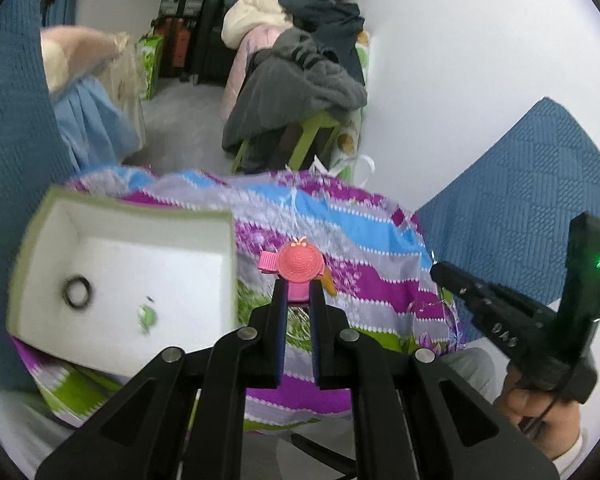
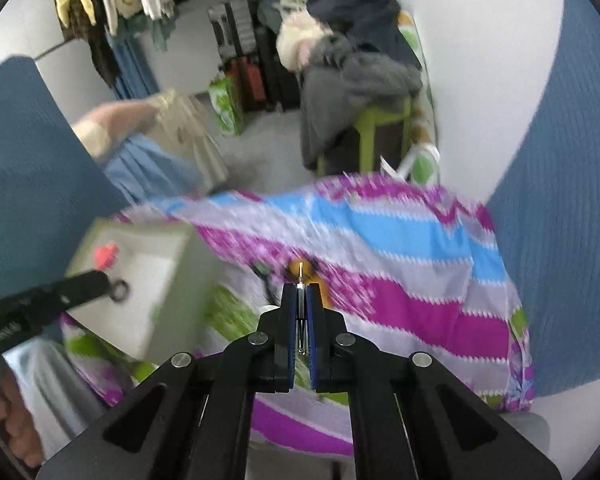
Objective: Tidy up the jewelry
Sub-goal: 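Carry the pink clip with the left tool while the right carries the silver pin to the box, then open both tools to drop the pink clip and silver pin into the box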
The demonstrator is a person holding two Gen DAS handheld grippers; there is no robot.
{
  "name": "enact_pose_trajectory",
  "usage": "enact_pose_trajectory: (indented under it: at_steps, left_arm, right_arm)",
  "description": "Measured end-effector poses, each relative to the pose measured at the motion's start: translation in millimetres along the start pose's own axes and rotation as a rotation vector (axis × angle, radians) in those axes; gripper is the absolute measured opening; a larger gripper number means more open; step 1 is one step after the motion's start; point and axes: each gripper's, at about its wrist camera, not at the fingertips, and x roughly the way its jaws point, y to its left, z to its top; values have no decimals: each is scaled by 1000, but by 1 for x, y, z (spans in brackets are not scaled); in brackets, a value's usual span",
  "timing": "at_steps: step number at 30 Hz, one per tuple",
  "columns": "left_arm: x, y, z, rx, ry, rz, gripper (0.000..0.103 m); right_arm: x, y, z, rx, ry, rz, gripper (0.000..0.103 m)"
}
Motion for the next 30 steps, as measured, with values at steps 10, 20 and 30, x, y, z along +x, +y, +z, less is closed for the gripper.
enact_pose_trajectory:
  at_steps: [10,20,30]
  left_arm:
    - [-29,69,14,17,-26,97,10]
    - [-14,129,-12,-34,42,150,10]
    - [-21,143,-18,-65,45,168,25]
  right_arm:
    - [18,99,24,-88,-10,121,3]
    - [84,154,-13,-134,132,176,3]
    - [92,164,-20,-148,161,183,31]
